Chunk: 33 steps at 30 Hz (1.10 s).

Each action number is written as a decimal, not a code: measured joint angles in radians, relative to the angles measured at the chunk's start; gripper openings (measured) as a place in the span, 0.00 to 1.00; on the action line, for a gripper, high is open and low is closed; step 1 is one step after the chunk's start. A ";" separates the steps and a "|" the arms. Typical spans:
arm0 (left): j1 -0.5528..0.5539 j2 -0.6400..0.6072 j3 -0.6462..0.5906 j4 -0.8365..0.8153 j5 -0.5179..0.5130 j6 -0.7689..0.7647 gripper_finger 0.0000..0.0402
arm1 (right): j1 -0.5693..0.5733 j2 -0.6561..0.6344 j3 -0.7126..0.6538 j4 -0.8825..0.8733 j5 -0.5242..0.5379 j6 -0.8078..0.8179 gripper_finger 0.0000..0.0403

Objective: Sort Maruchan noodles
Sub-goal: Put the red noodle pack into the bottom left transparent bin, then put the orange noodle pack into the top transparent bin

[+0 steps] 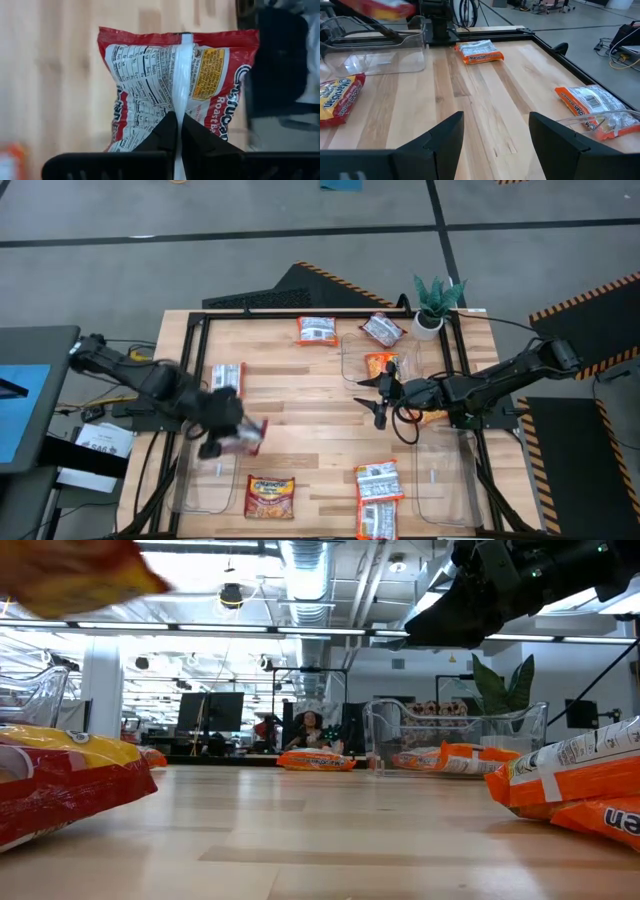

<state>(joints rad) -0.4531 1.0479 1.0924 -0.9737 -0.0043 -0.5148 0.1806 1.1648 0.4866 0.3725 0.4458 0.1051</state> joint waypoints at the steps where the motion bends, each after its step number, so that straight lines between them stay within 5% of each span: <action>1: -0.046 0.004 0.000 -0.018 -0.004 -0.079 0.00 | 0.000 0.000 0.000 0.000 0.000 0.000 0.62; 8: -0.302 0.108 0.000 -0.222 -0.081 -0.525 0.00 | 0.000 0.000 0.000 -0.005 0.000 0.000 0.62; 17: -0.349 0.241 0.000 -0.270 -0.077 -0.611 0.04 | 0.000 0.000 0.000 -0.004 0.000 0.000 0.62; 26: -0.282 0.225 -0.001 -0.270 -0.120 -0.513 0.31 | 0.000 0.000 0.000 -0.002 0.000 -0.002 0.62; 33: -0.088 0.166 0.000 -0.122 -0.403 -0.118 0.42 | 0.000 0.000 0.000 0.011 0.000 -0.006 0.62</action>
<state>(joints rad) -0.5407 1.2140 1.0920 -1.0960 -0.4071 -0.6330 0.1806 1.1648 0.4866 0.3840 0.4454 0.0986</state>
